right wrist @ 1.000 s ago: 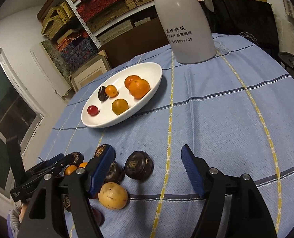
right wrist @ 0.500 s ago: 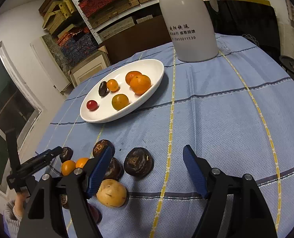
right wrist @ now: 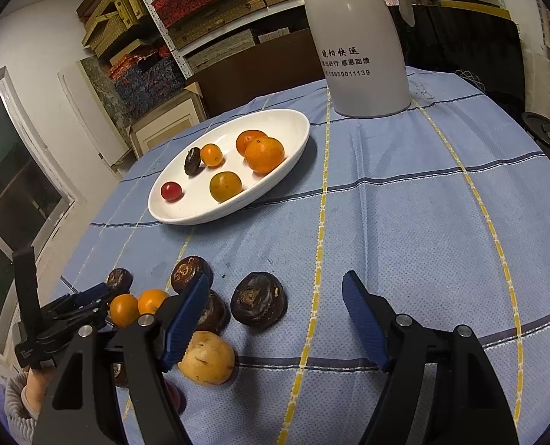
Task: Organize fruits
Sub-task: 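Grasp a dark brown dried fruit with the left tool while the right tool grasps another, then carry both dark fruits onto the white plate and open both tools, then lift both open tools away from the plate back over the fruit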
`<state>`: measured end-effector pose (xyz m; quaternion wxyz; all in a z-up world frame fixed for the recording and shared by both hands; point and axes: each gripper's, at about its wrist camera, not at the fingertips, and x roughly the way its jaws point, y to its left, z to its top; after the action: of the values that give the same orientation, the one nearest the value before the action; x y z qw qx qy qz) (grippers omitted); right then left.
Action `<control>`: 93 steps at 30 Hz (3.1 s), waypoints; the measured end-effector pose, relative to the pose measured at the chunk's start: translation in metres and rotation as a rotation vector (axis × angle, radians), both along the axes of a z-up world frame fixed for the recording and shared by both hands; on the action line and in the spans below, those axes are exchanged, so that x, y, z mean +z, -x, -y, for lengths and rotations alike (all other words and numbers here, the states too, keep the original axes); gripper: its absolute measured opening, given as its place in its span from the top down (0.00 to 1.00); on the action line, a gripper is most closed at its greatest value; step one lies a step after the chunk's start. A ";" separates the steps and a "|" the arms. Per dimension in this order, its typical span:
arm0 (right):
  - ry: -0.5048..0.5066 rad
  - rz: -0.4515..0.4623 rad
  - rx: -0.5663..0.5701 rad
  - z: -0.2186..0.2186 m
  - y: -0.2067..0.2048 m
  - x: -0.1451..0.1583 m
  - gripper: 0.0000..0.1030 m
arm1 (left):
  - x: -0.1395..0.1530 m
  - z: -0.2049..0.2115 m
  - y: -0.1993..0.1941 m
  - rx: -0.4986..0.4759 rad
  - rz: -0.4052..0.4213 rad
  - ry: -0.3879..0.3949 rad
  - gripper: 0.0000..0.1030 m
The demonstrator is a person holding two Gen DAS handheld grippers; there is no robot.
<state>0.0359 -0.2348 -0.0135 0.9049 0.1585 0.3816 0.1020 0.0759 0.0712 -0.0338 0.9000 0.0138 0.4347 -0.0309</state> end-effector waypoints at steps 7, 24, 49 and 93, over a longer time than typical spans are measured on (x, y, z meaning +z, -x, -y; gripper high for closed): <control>0.038 -0.013 0.021 -0.007 -0.001 -0.004 0.27 | 0.000 0.002 -0.005 -0.021 0.004 0.010 0.61; 0.213 -0.045 0.104 -0.043 -0.015 -0.022 0.48 | -0.001 0.007 -0.004 -0.034 0.006 -0.007 0.61; 0.037 0.059 0.036 -0.023 -0.087 0.055 0.66 | 0.059 0.076 -0.078 -0.143 0.096 0.024 0.61; 0.167 0.120 0.086 -0.046 0.047 0.011 0.14 | 0.034 0.029 0.046 0.030 0.185 -0.041 0.08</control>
<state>-0.0115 -0.1886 -0.0025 0.9309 0.0596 0.3405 0.1177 0.0300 0.0422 0.0003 0.9362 0.0284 0.3502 -0.0070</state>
